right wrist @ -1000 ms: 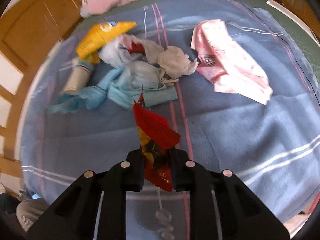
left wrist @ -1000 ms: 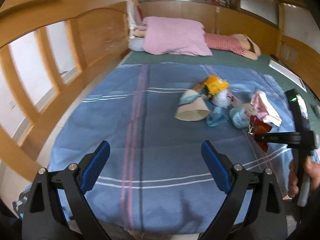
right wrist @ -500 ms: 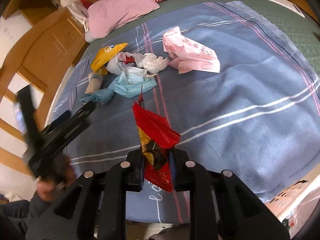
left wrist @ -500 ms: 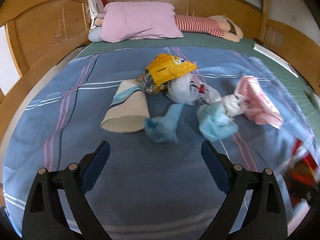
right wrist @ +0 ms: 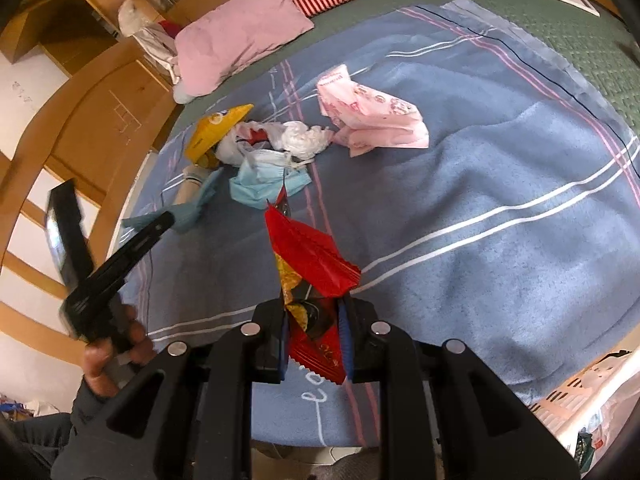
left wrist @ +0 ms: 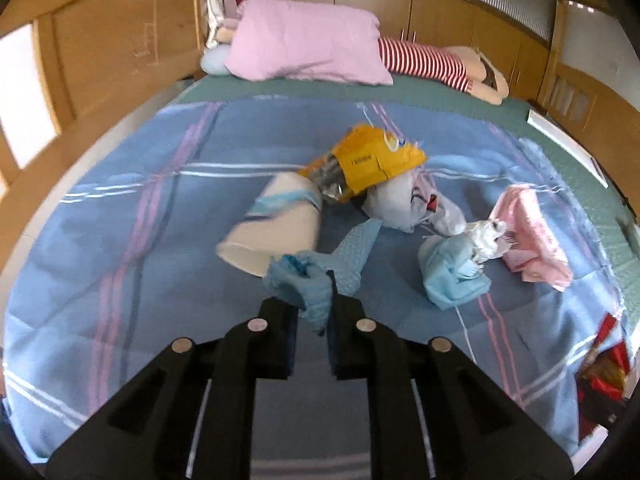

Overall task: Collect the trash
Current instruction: 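Grasp the blue mask with the left tool while the right tool holds the wrapper, then carry the mask and wrapper over the wastebasket and open both tools, then move both tools back to the pile and grasp the white paper cup with the right tool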

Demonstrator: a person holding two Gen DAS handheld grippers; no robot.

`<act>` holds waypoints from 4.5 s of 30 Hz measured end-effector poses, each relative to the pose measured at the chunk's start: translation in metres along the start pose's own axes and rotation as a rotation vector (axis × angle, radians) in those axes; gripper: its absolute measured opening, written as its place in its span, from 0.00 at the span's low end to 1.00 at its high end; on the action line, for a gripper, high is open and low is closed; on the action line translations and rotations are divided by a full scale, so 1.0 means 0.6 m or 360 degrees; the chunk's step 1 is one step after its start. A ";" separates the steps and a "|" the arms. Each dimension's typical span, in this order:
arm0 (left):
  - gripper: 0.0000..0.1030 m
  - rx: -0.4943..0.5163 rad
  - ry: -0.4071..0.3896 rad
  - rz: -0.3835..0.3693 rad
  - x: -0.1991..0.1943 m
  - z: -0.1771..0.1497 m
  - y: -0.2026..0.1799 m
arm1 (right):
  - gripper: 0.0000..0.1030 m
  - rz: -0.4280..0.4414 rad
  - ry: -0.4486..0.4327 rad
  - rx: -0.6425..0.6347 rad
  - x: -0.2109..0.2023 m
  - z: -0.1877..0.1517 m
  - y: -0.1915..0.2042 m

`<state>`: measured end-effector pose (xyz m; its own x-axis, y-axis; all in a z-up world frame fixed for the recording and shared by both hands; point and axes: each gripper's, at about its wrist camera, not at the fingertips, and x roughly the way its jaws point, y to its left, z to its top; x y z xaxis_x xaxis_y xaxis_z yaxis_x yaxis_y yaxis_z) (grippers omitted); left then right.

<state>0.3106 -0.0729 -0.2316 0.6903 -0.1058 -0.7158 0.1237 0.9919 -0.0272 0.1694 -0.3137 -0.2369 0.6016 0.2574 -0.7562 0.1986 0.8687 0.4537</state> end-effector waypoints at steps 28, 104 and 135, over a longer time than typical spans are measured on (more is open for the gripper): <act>0.13 0.0582 -0.0327 -0.0546 -0.391 -0.129 -0.276 | 0.20 -0.0347 -0.0579 0.0236 -0.396 -0.191 -0.106; 0.69 -0.0196 -0.0214 0.0279 -0.231 -0.060 0.262 | 0.75 0.0128 0.0228 -0.0197 0.165 0.082 0.234; 0.70 0.0006 -0.0202 0.0191 -0.149 -0.012 0.239 | 0.32 0.0198 0.0241 -0.0074 0.185 0.108 0.211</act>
<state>0.2612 0.0791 -0.1764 0.7846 0.0051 -0.6200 0.0376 0.9977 0.0558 0.3112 -0.2023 -0.2326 0.4955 0.4214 -0.7595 0.0918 0.8441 0.5283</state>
